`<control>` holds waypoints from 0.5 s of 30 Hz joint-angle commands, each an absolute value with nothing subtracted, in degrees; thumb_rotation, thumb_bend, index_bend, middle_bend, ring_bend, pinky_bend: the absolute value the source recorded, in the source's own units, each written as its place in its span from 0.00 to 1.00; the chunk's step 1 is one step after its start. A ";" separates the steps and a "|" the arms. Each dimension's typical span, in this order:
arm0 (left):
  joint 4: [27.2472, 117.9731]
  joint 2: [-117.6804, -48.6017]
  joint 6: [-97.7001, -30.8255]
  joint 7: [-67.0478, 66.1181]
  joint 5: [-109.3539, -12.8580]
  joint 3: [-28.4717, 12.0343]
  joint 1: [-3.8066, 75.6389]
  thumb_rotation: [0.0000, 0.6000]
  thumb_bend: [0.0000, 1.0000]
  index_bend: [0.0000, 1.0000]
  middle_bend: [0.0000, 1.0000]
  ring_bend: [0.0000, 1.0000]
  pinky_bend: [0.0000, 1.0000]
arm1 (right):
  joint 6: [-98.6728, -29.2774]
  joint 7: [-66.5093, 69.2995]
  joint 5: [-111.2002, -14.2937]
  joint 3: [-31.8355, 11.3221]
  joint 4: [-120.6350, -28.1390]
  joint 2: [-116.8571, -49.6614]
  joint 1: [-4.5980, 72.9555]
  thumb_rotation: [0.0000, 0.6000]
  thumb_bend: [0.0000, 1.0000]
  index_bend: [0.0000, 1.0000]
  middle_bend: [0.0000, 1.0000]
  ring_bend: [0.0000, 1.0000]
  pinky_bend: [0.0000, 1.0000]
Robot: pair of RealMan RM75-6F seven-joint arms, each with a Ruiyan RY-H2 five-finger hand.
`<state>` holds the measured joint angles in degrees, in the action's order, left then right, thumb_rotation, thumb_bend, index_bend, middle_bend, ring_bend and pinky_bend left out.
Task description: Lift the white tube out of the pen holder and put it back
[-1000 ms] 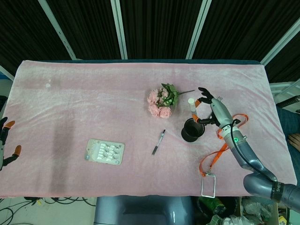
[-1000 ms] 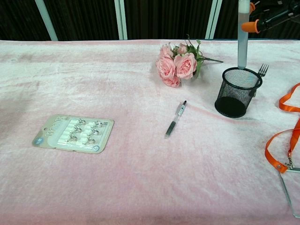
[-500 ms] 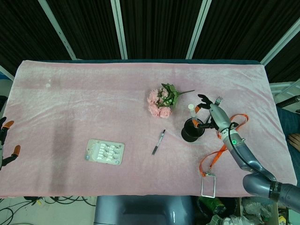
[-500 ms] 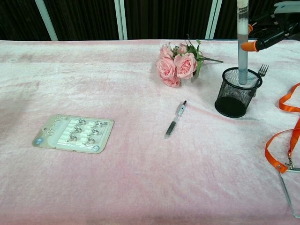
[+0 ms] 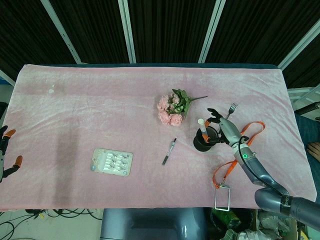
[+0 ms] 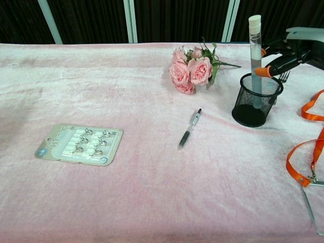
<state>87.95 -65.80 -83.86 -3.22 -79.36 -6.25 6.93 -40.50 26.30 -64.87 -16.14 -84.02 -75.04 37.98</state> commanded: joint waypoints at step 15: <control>88.33 -65.62 -83.60 -3.47 -79.08 -6.25 6.97 1.00 0.35 0.11 0.02 0.00 0.04 | -39.43 30.47 -68.38 -14.51 -79.41 -78.13 37.94 1.00 0.35 0.68 0.05 0.07 0.17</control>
